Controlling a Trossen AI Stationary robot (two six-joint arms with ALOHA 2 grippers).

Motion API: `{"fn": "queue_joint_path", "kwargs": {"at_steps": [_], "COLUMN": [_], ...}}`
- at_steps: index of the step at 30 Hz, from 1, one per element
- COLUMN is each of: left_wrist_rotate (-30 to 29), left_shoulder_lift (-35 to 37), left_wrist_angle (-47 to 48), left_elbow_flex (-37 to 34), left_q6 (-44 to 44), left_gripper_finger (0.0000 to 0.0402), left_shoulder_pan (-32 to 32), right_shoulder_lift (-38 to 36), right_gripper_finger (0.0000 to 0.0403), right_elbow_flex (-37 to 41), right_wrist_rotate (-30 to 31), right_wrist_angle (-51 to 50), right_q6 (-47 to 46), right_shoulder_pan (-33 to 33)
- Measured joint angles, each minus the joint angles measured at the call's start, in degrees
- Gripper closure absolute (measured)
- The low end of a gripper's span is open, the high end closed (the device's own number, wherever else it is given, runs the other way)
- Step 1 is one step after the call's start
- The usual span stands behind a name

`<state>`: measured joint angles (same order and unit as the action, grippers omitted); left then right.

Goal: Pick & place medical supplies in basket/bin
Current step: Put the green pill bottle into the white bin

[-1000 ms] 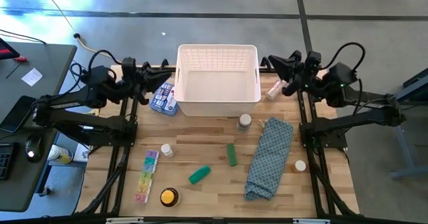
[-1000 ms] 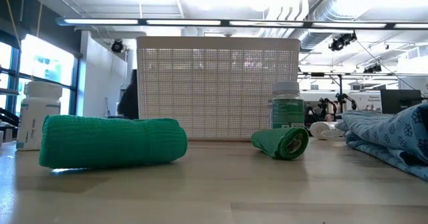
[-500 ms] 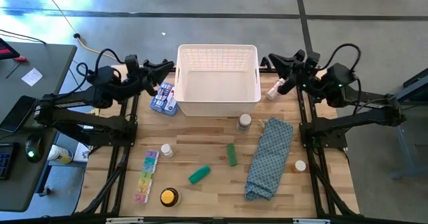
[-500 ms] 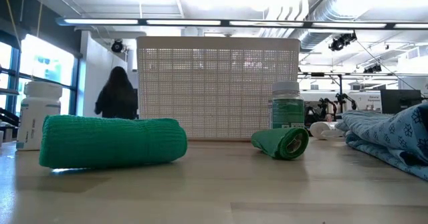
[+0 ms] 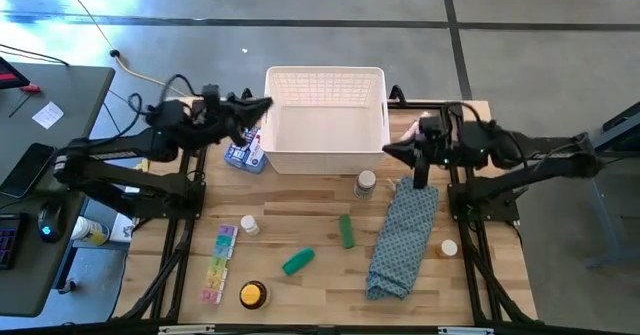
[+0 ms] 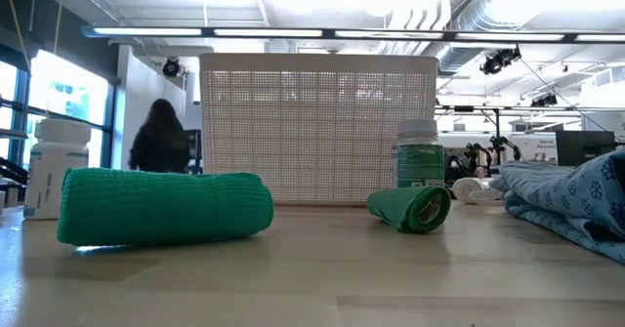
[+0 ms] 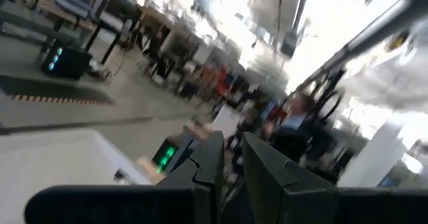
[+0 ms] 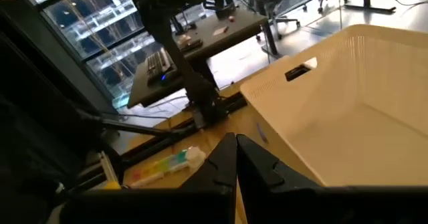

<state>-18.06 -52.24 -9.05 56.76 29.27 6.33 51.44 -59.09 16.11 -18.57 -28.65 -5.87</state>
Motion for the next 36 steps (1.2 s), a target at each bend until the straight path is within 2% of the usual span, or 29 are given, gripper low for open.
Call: {"fn": "queue_joint_path", "kwargs": {"at_steps": [3, 6, 12, 16, 20, 27, 32, 36], "left_wrist_rotate": [1.34, 3.88, 6.37, 8.23, 12.93, 14.88, 17.77, 20.29], "left_shoulder_lift": [-2.16, -5.15, -11.11, -13.34, -13.63, -13.45, -13.42, -13.42], "left_wrist_angle": [6.03, 16.96, 40.52, 52.10, 60.38, 72.64, 79.24, 83.10], "left_elbow_flex": [4.66, 11.69, 27.73, 34.42, 36.32, 36.36, 36.35, 36.36], "left_q6": [-2.36, -4.19, -11.29, -13.58, -11.11, -8.80, -7.71, -5.78], "left_gripper_finger": [0.0311, 0.0302, 0.0250, 0.0214, 0.0182, 0.0138, 0.0123, 0.0122], "left_shoulder_pan": [0.02, 0.04, 0.02, 0.04, 0.02, 0.04, 0.02, 0.02], "right_shoulder_lift": [1.18, 2.94, 7.79, 10.01, 12.90, 19.28, 24.33, 27.96], "right_gripper_finger": [0.0401, 0.0384, 0.0302, 0.0252, 0.0223, 0.0218, 0.0218, 0.0218], "right_elbow_flex": [0.00, 0.00, -0.02, -0.02, -0.02, -0.02, -0.02, -0.04], "right_wrist_rotate": [3.33, 5.79, 7.39, 7.46, 7.56, 4.97, 3.99, 0.90], "right_wrist_angle": [-1.38, -1.91, -2.40, -2.66, -4.30, -10.47, -11.49, -11.35], "right_q6": [-0.73, -3.84, -11.67, -19.53, -26.85, -41.45, -48.14, -51.56], "right_shoulder_pan": [-3.05, -5.07, -7.79, -10.29, -13.32, -16.87, -17.10, -14.89]}}
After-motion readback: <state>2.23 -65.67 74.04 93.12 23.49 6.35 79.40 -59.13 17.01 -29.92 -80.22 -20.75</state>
